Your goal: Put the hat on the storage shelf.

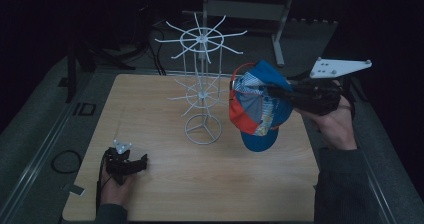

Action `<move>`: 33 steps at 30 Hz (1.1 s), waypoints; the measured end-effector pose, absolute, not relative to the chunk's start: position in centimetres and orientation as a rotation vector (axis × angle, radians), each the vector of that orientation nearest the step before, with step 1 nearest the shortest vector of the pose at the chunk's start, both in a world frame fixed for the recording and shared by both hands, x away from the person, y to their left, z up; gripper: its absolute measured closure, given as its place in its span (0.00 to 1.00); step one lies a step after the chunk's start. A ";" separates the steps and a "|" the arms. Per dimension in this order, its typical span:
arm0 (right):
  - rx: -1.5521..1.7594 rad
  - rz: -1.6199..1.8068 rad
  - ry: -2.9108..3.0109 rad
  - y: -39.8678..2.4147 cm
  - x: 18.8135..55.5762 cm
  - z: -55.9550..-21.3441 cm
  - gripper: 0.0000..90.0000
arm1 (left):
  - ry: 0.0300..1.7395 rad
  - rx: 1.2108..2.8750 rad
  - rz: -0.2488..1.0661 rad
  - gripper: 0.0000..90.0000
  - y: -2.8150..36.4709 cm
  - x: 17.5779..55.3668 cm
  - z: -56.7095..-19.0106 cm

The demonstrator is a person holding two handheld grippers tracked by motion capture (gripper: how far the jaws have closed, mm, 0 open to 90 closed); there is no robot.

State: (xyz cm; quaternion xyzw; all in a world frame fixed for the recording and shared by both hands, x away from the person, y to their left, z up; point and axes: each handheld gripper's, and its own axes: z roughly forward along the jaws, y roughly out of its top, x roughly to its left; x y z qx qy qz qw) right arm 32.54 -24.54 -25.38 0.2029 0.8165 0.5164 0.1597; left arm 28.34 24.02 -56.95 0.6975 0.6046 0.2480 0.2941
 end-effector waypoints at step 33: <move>0.557 1.585 2.220 -23.9 33.0 -22.8 0.98 | 1.609 1.854 0.662 0.17 24.0 28.3 -57.0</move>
